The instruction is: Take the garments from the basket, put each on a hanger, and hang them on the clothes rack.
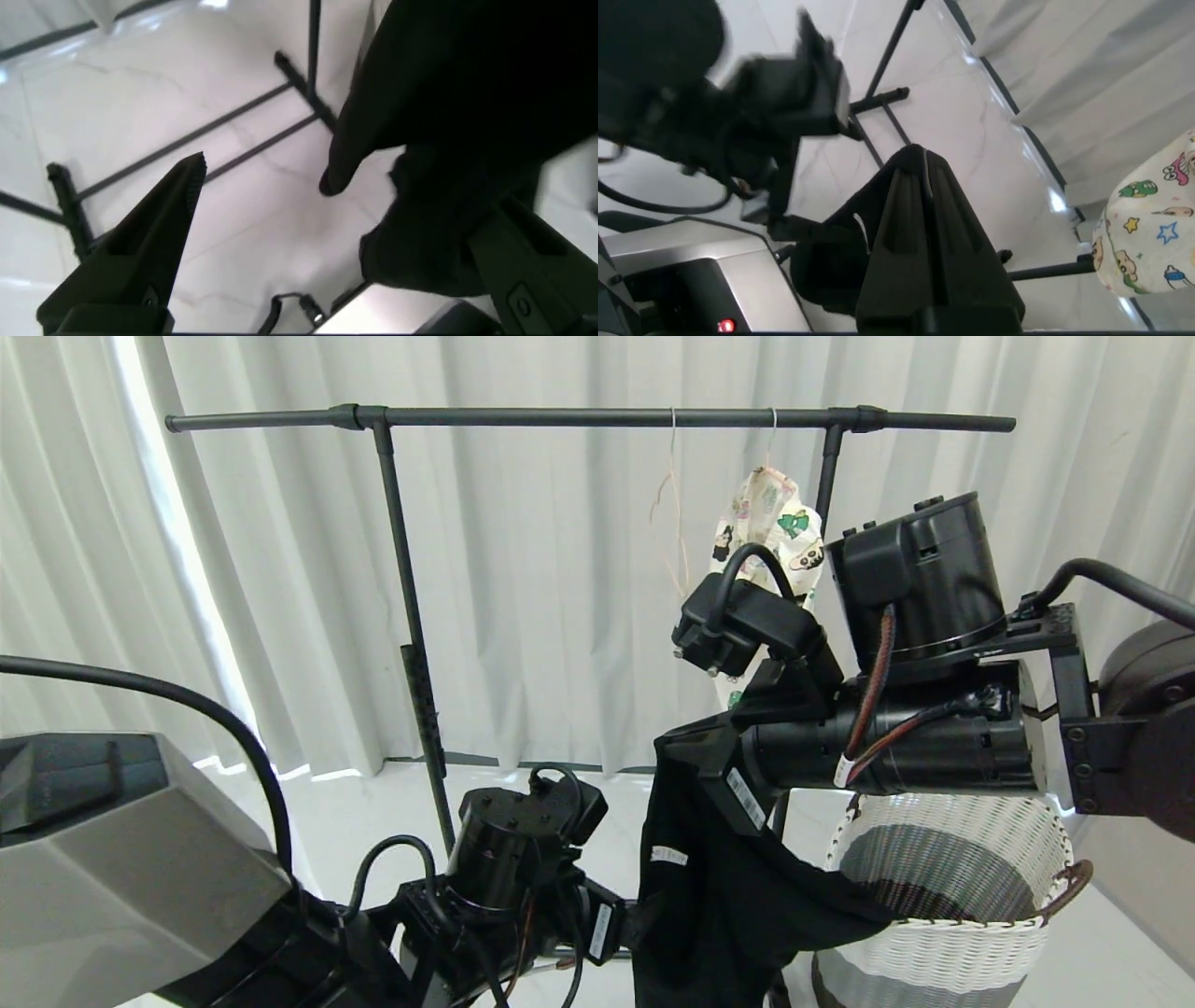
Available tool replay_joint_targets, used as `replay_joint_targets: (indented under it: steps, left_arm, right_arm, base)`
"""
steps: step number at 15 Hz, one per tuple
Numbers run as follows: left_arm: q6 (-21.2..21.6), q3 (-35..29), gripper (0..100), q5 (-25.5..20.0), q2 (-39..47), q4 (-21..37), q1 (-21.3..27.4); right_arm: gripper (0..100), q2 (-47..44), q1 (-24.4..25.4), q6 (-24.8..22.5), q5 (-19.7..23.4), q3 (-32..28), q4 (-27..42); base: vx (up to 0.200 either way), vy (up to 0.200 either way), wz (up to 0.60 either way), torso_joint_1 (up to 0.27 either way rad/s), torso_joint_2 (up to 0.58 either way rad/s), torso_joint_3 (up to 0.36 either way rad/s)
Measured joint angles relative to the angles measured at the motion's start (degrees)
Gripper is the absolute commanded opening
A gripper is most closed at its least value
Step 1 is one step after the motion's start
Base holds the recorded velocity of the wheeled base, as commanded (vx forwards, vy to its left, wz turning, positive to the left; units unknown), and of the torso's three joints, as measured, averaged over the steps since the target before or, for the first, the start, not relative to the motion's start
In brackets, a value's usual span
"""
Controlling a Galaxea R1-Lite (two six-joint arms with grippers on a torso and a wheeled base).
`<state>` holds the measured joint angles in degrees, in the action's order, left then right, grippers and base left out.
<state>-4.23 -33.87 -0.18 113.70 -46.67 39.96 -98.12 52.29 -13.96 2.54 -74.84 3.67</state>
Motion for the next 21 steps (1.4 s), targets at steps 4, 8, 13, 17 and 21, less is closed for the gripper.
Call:
replay_joint_targets:
  steps: [4, 8, 13, 17, 21]
  left_arm:
    - [1.69, 0.35, 100, 2.04, 3.25, 0.02, -0.16]
    - [1.69, 1.26, 0, 2.54, 4.0, -0.02, -0.16]
    - [1.78, 5.62, 0, 7.22, 1.84, 0.0, 0.94]
    - [2.21, 9.73, 0, 8.01, -6.95, 0.49, -1.16]
    - [7.81, 8.62, 0, 2.65, -22.16, 16.62, -10.91]
  right_arm:
    - [0, 0.3, 0.0, 0.0, -0.02, 0.12, 0.07]
    - [0, 0.38, -0.09, 0.0, -0.09, 0.2, 0.05]
    - [0, 0.35, -0.74, 0.33, -0.35, 1.46, -0.09]
    - [0, -0.77, -0.74, 2.06, -0.35, 1.38, -1.62]
    - [0, -2.07, -0.55, 2.04, -2.72, 0.17, -4.16]
  base:
    - [0.0, 0.0, 0.0, 0.0, 0.0, 0.0]
    - [0.0, 0.0, 0.0, 0.0, 0.0, 0.0]
    - [0.0, 0.0, 0.0, 0.0, 0.0, 0.0]
    - [0.0, 0.0, 0.0, 0.0, 0.0, 0.0]
    - [0.0, 0.0, 0.0, 0.0, 0.0, 0.0]
